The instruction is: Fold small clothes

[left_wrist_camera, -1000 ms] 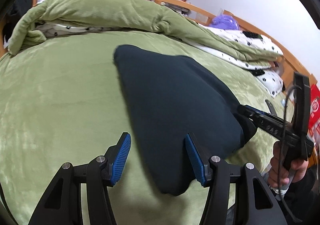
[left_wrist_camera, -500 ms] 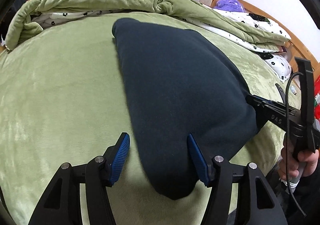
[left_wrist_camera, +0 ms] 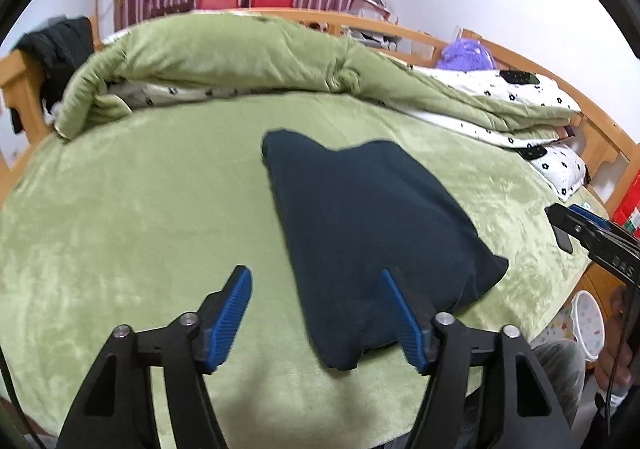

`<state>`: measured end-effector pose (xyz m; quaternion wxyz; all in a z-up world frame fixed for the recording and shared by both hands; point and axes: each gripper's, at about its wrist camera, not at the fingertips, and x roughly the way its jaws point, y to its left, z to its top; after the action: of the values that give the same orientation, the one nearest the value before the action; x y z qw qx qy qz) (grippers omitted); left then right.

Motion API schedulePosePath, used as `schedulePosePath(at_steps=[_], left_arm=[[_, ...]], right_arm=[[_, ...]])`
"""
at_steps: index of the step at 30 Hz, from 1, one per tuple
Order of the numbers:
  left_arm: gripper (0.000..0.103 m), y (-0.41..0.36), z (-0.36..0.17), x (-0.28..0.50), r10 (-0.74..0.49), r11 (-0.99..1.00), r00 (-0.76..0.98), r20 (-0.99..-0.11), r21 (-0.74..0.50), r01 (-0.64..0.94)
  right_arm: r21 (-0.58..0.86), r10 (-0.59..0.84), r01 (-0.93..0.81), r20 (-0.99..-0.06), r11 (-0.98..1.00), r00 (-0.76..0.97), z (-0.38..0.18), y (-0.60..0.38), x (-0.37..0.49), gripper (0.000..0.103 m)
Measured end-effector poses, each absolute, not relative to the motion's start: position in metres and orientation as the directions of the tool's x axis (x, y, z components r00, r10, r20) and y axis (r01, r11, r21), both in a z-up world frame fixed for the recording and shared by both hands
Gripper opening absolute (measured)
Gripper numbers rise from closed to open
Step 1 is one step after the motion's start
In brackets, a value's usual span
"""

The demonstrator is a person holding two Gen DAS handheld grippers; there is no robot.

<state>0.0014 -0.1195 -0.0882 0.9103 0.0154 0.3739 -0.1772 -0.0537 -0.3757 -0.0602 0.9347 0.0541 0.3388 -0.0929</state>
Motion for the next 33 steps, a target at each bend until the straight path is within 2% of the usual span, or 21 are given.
schedulePosePath(at_steps=[2, 3, 7, 9, 33], left_arm=[[0.074, -0.115, -0.074, -0.007, -0.296, 0.942, 0.675, -0.675, -0.091, 0.322], [0.077, -0.115, -0.070, -0.010, -0.290, 0.944, 0.683, -0.671, -0.084, 0.318], [0.080, -0.109, -0.050, -0.027, -0.261, 0.952, 0.714, -0.650, -0.050, 0.303], [0.081, -0.106, -0.042, -0.035, -0.254, 0.954, 0.724, -0.641, -0.043, 0.297], [0.081, -0.094, -0.018, -0.081, -0.243, 0.960, 0.762, -0.600, -0.034, 0.279]], right_arm=[[0.033, -0.144, 0.212, -0.635, 0.977, 0.759, -0.047, -0.368, -0.063, 0.061], [0.032, -0.146, 0.214, -0.635, 0.976, 0.759, -0.043, -0.365, -0.067, 0.067], [0.024, -0.157, 0.218, -0.615, 0.976, 0.773, -0.027, -0.354, -0.088, 0.080], [0.019, -0.163, 0.220, -0.608, 0.975, 0.777, -0.024, -0.351, -0.096, 0.090], [0.030, -0.188, 0.262, -0.618, 0.965, 0.763, -0.016, -0.353, -0.143, 0.091]])
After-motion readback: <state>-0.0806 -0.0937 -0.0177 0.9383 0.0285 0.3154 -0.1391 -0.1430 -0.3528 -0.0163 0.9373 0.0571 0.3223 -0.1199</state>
